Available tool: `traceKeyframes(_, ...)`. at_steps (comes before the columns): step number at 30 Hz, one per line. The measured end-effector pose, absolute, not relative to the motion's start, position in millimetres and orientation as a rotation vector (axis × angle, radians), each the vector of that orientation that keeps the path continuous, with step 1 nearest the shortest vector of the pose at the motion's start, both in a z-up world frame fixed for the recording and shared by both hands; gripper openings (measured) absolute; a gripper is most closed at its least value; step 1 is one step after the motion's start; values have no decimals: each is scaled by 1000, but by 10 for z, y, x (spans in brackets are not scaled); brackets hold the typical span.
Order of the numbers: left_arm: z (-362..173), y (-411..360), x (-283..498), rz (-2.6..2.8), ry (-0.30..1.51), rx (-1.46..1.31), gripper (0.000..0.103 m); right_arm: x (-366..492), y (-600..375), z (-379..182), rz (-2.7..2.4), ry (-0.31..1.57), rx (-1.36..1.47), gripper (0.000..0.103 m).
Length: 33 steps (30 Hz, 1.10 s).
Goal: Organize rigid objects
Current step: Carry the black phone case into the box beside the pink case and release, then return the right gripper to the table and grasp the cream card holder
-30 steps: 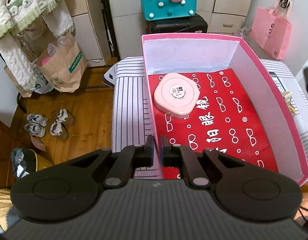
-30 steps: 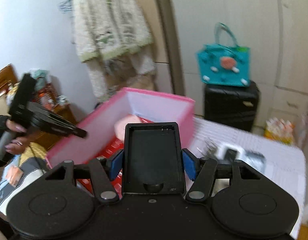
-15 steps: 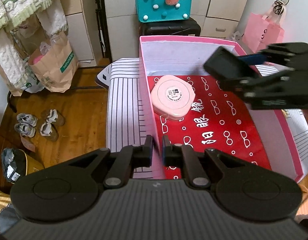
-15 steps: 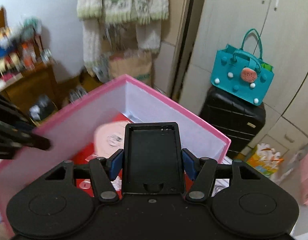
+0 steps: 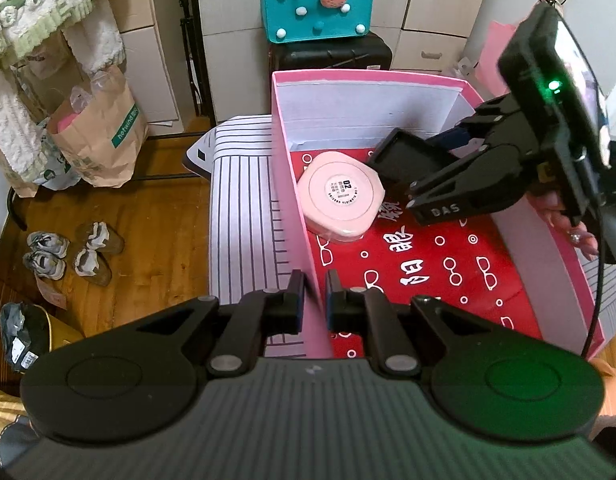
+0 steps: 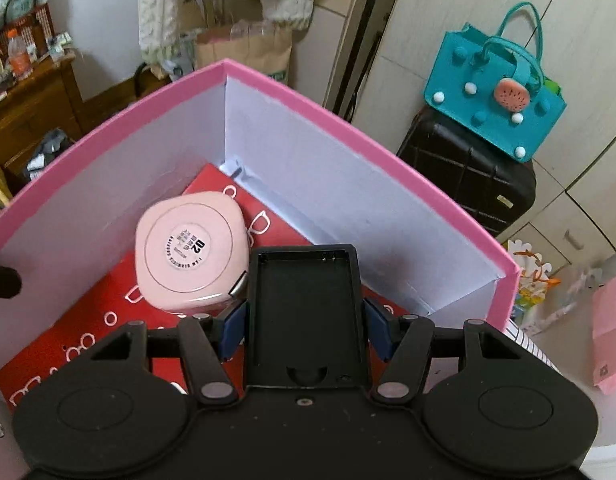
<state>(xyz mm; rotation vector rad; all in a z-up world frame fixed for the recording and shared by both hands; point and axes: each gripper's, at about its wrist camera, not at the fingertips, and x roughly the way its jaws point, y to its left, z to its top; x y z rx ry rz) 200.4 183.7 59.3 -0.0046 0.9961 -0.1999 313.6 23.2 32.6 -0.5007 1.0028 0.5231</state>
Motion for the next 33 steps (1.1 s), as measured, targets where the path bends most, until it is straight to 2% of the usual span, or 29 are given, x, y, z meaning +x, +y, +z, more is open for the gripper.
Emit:
traceKeyframes(8,594,1840,2008,-199,995,-5,9,3127,179,386,533,1002,-445,71)
traceKeyframes(21,607,1828,2005,-187,998,-5,9,2378,-795,1197,616,728,-140,77)
traceKeyframes(25,602,1809,2005,-176,1000,-7,9,2143,-1218,1175,605,643,-97,82)
traceKeyframes(26,603,1805,2004,-172,1000,-7,9,2092,-1294,1151,604,624,-95,89)
traceKeyframes(27,606,1803,2003,-169,1000,-9,9,2027,-1389,1114,594,607,-94,90)
traceKeyframes(33,609,1794,1989,-144,997,-27,9,1817,-1886,827,501,563,-57,90)
